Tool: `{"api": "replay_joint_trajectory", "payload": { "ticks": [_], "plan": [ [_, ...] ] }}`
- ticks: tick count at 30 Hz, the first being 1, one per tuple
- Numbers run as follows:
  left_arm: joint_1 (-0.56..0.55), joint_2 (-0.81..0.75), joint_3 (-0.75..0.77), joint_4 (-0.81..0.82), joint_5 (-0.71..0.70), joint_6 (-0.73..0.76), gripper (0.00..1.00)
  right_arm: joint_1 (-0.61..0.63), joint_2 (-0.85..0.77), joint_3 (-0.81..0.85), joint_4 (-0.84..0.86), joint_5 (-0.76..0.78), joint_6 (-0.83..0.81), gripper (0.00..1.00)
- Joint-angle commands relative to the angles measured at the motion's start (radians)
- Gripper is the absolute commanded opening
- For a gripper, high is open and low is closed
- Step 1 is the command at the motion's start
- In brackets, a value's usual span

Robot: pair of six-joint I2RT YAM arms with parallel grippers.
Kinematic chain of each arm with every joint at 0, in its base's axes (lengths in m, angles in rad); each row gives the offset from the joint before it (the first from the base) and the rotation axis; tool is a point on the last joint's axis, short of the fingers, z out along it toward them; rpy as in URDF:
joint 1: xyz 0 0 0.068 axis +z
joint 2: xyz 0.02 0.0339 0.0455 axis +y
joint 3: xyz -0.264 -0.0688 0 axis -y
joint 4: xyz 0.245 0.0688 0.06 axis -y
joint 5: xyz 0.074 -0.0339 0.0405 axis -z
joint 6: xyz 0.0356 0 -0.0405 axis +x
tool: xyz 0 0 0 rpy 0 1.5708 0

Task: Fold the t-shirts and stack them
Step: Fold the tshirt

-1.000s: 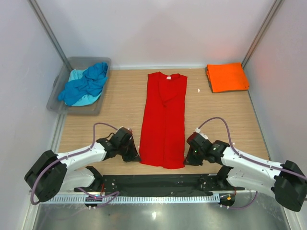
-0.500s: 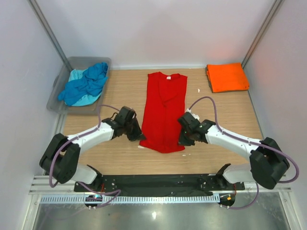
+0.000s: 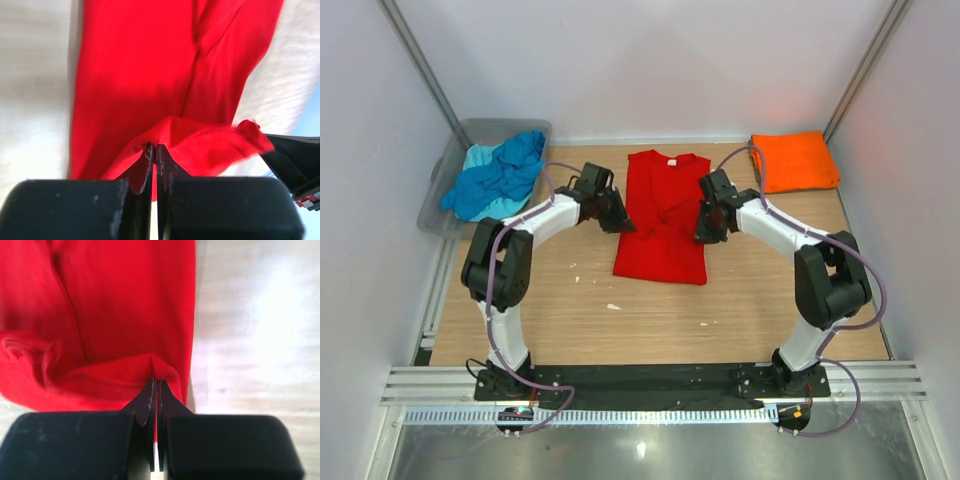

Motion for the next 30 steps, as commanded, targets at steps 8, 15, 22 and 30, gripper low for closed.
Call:
{"api": "replay_joint_trajectory", "payload": {
  "ticks": [8,15,22,30],
  "plan": [
    [0.068,0.181,0.291,-0.066,0.03,0.082,0.0,-0.12,0.145,0.256,-0.059,0.008,-0.134,0.01],
    [0.088,0.265,0.384,-0.069,0.044,0.073,0.0,-0.149,0.225,0.363,-0.059,-0.066,-0.174,0.01],
    [0.102,0.3,0.424,-0.069,0.03,0.057,0.0,-0.157,0.271,0.39,-0.018,-0.094,-0.2,0.01],
    [0.105,0.308,0.444,-0.066,-0.003,0.054,0.0,-0.163,0.294,0.413,0.01,-0.099,-0.205,0.01]
  ]
}}
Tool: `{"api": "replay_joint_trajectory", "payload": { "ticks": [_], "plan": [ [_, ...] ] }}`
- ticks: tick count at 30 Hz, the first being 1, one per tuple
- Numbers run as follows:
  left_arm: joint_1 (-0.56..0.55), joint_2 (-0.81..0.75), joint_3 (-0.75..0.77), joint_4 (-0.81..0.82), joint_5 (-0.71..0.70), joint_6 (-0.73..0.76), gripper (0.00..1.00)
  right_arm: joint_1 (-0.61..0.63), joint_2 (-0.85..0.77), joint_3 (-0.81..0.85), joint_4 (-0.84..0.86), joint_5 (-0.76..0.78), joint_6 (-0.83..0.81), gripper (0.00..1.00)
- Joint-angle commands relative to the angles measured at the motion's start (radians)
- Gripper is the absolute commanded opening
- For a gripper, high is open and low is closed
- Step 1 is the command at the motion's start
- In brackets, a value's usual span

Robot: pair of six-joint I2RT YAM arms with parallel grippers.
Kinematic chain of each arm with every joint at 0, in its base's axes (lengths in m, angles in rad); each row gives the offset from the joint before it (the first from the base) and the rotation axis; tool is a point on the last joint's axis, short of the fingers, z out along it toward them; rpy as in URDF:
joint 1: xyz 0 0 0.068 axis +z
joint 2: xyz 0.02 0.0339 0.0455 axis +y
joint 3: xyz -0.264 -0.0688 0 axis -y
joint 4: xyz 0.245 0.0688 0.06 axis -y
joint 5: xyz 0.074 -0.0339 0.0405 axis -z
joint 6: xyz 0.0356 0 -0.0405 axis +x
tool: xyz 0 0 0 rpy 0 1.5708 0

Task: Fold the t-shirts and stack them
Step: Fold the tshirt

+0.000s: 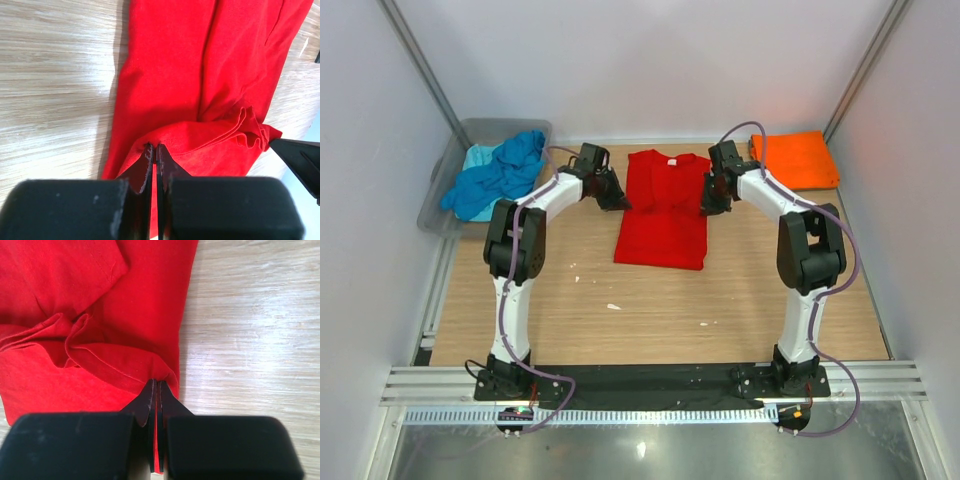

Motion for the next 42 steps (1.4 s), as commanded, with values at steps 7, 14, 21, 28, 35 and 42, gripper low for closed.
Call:
{"api": "replay_joint_trajectory", "payload": {
  "ticks": [7,14,21,28,35,42],
  "plan": [
    [0.016,0.022,0.075,0.009,-0.015,-0.003,0.0,-0.022,0.018,0.082,0.04,-0.008,-0.022,0.01],
    [0.022,0.04,0.084,0.017,-0.02,-0.023,0.0,-0.042,0.05,0.111,0.034,-0.032,-0.023,0.01],
    [0.027,-0.003,0.062,0.061,-0.043,-0.032,0.0,-0.045,0.015,0.091,0.076,-0.043,-0.016,0.01],
    [0.03,0.017,0.101,0.058,-0.048,-0.035,0.0,-0.05,0.053,0.126,0.074,-0.055,-0.016,0.01],
    [0.034,0.069,0.142,0.054,-0.038,-0.032,0.03,-0.059,0.107,0.152,0.103,-0.068,-0.025,0.07],
    [0.059,0.011,0.173,-0.003,-0.106,0.063,0.53,-0.07,0.095,0.267,-0.009,-0.028,-0.04,0.43]
  ]
}}
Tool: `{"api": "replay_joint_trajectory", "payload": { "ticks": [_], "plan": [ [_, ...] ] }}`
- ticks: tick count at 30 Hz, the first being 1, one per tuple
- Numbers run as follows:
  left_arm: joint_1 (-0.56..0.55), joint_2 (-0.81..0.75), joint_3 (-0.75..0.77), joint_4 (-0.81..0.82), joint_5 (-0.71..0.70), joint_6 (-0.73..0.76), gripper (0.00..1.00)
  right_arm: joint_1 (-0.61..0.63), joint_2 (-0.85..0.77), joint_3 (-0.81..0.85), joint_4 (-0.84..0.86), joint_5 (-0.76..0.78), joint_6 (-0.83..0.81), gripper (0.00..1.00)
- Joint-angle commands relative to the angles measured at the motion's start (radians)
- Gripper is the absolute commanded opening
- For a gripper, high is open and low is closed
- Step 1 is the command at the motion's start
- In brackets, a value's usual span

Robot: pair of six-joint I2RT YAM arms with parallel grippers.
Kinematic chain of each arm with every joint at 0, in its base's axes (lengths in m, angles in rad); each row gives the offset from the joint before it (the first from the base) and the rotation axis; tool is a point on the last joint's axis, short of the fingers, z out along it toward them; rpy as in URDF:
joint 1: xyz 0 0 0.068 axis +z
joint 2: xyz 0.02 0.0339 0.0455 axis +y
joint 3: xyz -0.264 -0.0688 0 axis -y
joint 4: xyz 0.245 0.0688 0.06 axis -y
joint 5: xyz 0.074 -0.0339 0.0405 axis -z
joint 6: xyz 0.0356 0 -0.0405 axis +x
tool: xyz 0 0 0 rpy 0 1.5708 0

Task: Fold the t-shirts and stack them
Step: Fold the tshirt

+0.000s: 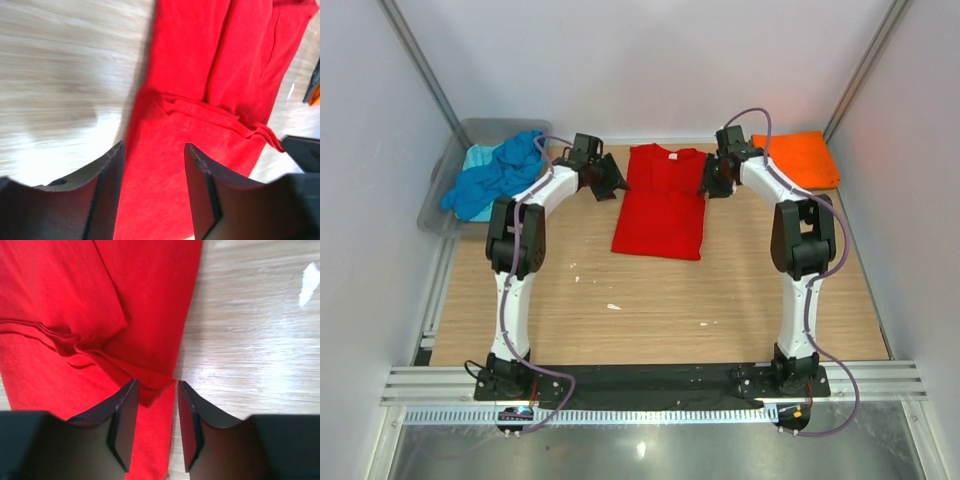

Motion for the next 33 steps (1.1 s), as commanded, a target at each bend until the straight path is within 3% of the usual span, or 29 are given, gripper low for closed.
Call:
{"api": "replay_joint_trajectory", "payload": {
  "ticks": [1,7,18,25,29,33],
  "plan": [
    [0.02,-0.085,0.052,-0.031,-0.047,0.085,0.53,-0.005,-0.078,0.053,-0.058,0.019,-0.019,0.45],
    [0.011,-0.23,-0.158,-0.018,-0.024,0.119,0.44,-0.005,-0.221,-0.122,-0.109,-0.088,-0.027,0.41],
    [-0.009,-0.314,-0.434,-0.039,0.083,0.205,0.48,-0.005,-0.344,-0.489,0.044,-0.31,-0.061,0.47],
    [-0.011,-0.273,-0.463,-0.039,0.096,0.23,0.48,-0.003,-0.356,-0.599,0.15,-0.375,-0.052,0.33],
    [-0.011,-0.248,-0.462,-0.038,0.109,0.242,0.48,-0.003,-0.367,-0.655,0.187,-0.372,-0.05,0.29],
    [-0.011,-0.225,-0.466,-0.036,0.114,0.243,0.36,-0.003,-0.356,-0.679,0.216,-0.369,-0.051,0.29]
  ]
}}
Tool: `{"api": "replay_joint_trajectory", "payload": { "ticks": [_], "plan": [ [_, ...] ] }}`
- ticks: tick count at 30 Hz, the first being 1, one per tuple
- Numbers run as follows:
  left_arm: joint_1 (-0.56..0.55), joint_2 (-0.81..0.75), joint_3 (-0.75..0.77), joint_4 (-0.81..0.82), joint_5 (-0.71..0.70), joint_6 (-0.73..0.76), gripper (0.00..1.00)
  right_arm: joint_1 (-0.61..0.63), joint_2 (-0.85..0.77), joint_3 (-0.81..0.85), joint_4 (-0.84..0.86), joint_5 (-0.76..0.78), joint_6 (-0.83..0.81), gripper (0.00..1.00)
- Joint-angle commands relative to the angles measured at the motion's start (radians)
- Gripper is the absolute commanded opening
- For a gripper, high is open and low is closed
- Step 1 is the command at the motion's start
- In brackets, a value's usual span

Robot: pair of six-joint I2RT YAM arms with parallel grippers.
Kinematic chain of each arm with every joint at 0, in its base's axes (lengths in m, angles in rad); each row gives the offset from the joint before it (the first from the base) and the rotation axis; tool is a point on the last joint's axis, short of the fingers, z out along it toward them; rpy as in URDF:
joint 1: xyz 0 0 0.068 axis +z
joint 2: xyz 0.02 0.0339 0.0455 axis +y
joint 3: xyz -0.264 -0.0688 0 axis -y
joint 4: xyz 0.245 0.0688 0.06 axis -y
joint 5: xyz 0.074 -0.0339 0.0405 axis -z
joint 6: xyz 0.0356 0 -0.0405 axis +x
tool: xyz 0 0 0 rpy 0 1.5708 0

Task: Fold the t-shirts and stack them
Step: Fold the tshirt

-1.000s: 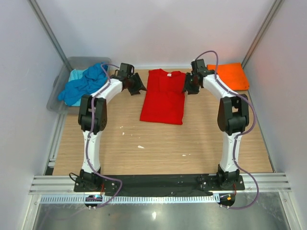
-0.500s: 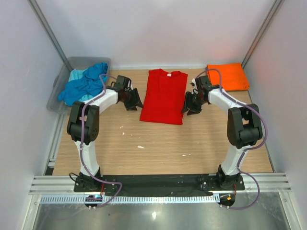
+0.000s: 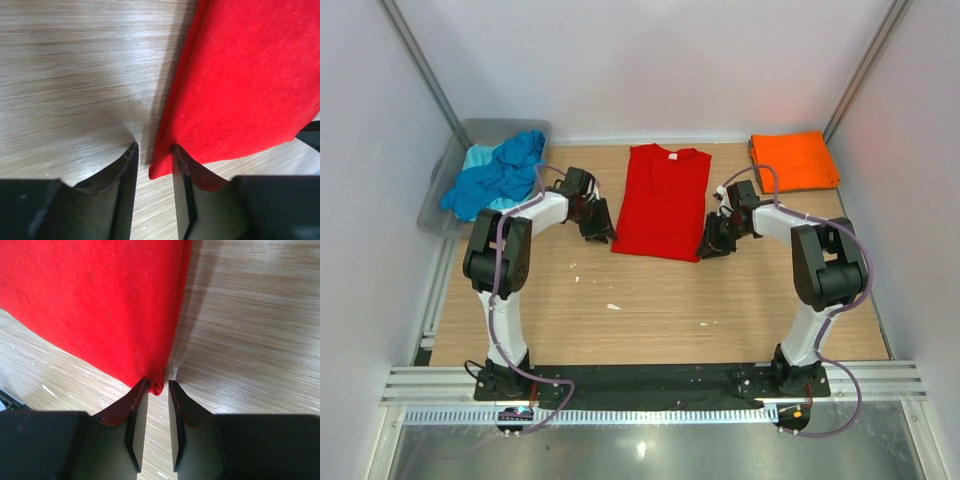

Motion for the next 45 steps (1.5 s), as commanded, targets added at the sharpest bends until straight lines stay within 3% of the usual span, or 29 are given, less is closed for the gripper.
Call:
{"api": "replay_joint_trajectory", "payload": {
  "ticks": [1,7,11,18,21,26,32,40,41,42,43,45],
  "plan": [
    [-0.003,0.03,-0.002,0.009,0.021,0.027,0.33,0.001,-0.04,-0.018,0.066,-0.017,-0.008,0.29],
    [-0.003,0.036,-0.005,0.002,-0.008,0.025,0.2,0.001,-0.074,-0.058,0.089,-0.006,-0.009,0.25],
    [-0.003,0.037,-0.001,-0.004,-0.014,0.021,0.21,0.001,-0.122,-0.072,0.085,-0.004,-0.012,0.27],
    [-0.003,0.036,0.018,-0.019,-0.016,0.013,0.35,0.001,-0.162,-0.078,0.075,-0.008,-0.006,0.23],
    [-0.003,0.037,0.025,-0.019,0.01,0.01,0.37,0.001,-0.151,-0.089,0.086,-0.012,0.0,0.23],
    [-0.003,0.046,0.027,-0.019,0.02,0.008,0.36,-0.001,-0.128,-0.11,0.109,-0.023,0.02,0.29],
    [-0.003,0.053,0.024,-0.018,0.029,0.008,0.23,0.001,-0.106,-0.141,0.147,-0.044,0.034,0.29],
    [-0.003,0.066,0.03,-0.027,0.024,0.008,0.16,0.001,-0.071,-0.159,0.195,-0.029,0.046,0.2],
    [-0.003,0.066,0.03,-0.03,0.024,0.01,0.15,0.001,-0.07,-0.164,0.201,-0.023,0.048,0.18],
    [-0.003,0.069,0.032,-0.028,0.024,0.01,0.14,-0.001,-0.07,-0.165,0.204,-0.017,0.048,0.06],
    [-0.003,0.071,0.032,-0.033,0.024,0.01,0.13,-0.001,-0.073,-0.167,0.204,0.001,0.051,0.01],
    [-0.003,0.07,0.028,-0.033,0.024,0.007,0.1,0.001,-0.086,-0.184,0.213,0.02,0.057,0.01]
  ]
}}
